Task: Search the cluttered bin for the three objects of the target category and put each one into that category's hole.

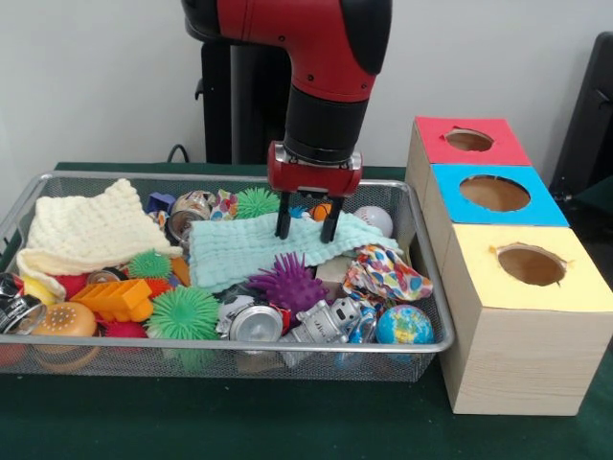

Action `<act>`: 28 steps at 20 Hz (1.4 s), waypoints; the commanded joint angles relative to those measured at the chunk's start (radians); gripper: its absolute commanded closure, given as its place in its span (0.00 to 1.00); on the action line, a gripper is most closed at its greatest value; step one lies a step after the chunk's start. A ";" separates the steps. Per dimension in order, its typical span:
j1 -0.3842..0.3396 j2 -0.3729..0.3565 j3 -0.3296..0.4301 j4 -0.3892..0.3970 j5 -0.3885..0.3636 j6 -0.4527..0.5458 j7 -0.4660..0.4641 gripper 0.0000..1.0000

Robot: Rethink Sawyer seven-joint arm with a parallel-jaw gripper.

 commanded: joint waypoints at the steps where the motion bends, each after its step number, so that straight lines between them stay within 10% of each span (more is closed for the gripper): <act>1: -0.018 0.024 0.074 0.063 -0.058 -0.023 0.045 0.00; 28: -0.039 0.095 0.079 0.066 -0.072 -0.128 0.083 0.00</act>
